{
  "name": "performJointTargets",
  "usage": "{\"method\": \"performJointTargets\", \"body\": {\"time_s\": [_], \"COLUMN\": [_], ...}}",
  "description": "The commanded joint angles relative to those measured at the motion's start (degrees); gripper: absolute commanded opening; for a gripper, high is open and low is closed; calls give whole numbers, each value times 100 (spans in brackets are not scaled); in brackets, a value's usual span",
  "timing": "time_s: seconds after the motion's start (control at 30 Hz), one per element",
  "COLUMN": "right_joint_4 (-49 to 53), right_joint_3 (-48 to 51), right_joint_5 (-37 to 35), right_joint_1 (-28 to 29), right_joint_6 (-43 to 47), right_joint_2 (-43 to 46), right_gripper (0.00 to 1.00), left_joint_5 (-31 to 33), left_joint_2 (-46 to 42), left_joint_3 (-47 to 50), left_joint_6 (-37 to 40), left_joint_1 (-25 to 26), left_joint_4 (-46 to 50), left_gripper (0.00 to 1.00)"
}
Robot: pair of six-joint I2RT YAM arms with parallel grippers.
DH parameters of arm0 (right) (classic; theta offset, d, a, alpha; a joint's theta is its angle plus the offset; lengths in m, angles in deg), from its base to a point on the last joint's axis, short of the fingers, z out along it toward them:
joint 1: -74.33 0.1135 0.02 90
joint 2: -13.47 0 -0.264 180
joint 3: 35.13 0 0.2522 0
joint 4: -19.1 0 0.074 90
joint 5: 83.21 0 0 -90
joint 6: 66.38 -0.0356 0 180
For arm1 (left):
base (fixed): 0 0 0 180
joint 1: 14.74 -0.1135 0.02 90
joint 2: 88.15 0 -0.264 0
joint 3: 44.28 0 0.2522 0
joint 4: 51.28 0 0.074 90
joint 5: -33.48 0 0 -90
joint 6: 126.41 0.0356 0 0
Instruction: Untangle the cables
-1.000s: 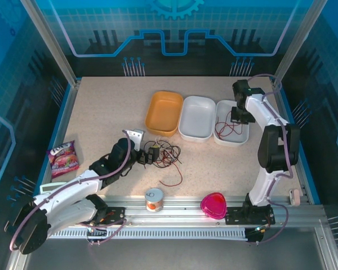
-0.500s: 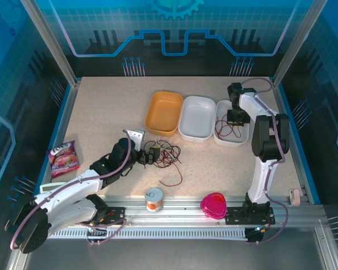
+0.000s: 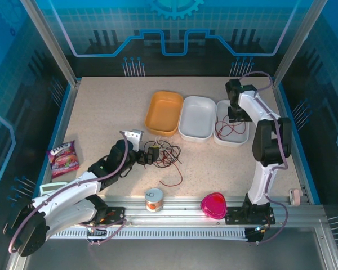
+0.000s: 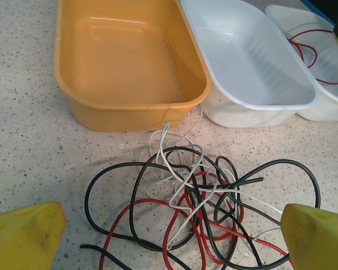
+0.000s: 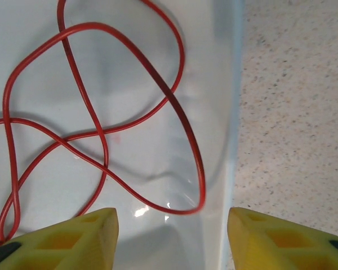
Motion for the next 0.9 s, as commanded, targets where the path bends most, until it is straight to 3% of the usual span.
{"method": "performJointTargets", "body": {"time_s": [0.0,0.13,0.33,0.53,0.77,0.87], "right_joint_4": [219,135,-357,-1134,-2167,-2353], "right_joint_3": [-101,-27,443,1348,2765,3214], "right_joint_5": [-199,-38,366,793,1286,1183], "right_joint_1": [67,140,574,1432,2295,2736], "right_joint_6": [-31,-14,203,135,-593,-868], "right_joint_2": [320,582,1405,2529,3812,4116], "right_gripper": [56,59,76,99,100,100], "left_joint_5": [65,74,118,436,525,430], "left_joint_2": [-67,-43,25,227,391,410], "left_joint_3": [57,51,-6,-160,-181,-190], "left_joint_6": [-58,-63,-149,-757,-1564,-1737], "left_joint_1": [-18,-19,-18,-28,-162,-193], "left_joint_4": [-135,-154,-146,117,173,176], "left_gripper": [99,99,99,99,99,99]}}
